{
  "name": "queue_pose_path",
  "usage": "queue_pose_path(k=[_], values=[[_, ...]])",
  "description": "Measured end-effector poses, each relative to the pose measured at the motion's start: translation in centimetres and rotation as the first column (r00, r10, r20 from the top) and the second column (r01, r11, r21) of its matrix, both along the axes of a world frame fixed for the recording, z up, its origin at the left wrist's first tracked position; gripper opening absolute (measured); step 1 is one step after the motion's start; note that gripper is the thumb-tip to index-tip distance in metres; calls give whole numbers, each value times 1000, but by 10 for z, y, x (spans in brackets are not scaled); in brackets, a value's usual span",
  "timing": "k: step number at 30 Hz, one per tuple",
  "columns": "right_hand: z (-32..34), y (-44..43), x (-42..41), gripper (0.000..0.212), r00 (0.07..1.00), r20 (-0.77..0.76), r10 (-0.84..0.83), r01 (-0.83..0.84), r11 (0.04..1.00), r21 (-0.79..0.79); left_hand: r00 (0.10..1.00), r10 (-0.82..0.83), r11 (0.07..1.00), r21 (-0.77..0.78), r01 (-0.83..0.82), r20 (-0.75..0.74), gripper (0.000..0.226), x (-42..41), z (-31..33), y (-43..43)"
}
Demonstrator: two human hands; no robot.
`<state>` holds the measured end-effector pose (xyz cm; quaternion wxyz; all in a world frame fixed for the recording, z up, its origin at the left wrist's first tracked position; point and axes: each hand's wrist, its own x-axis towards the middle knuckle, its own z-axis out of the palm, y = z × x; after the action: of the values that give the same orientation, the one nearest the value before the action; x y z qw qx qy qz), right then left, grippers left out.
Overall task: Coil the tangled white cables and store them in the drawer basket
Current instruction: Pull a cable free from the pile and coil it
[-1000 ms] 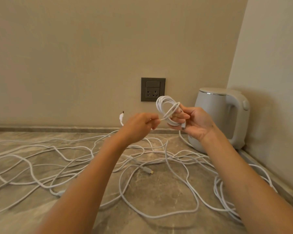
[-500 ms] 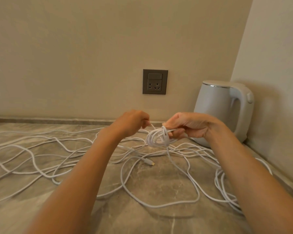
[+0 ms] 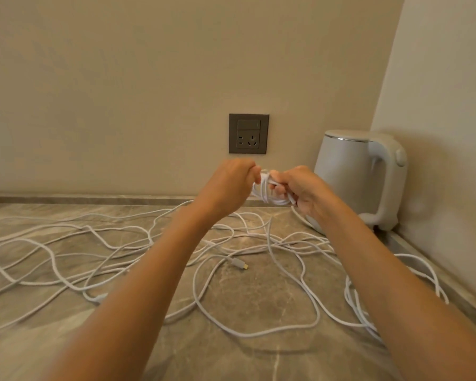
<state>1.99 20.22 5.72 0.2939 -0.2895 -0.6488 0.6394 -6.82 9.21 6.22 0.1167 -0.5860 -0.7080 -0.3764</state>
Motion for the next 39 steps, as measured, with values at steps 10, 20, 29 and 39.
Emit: queue_pose_path(k=[10,20,29,39], values=[[6,-1,1,30,899,-438,-22,-132,939,-318,751,-191,979,71,189,632,27,0,-11,4],[1,-5,2,34,857,-496,138,-313,904,-290,674,-243,959,67,275,697,18,-14,-15,4],[-5,-3,0,28,865,-490,106,-323,866,-383,849,-176,984,99,146,499,17,-13,-17,7],[-6,3,4,32,911,-377,169,-347,809,-475,989,-120,991,63,114,85,24,-8,-13,1]])
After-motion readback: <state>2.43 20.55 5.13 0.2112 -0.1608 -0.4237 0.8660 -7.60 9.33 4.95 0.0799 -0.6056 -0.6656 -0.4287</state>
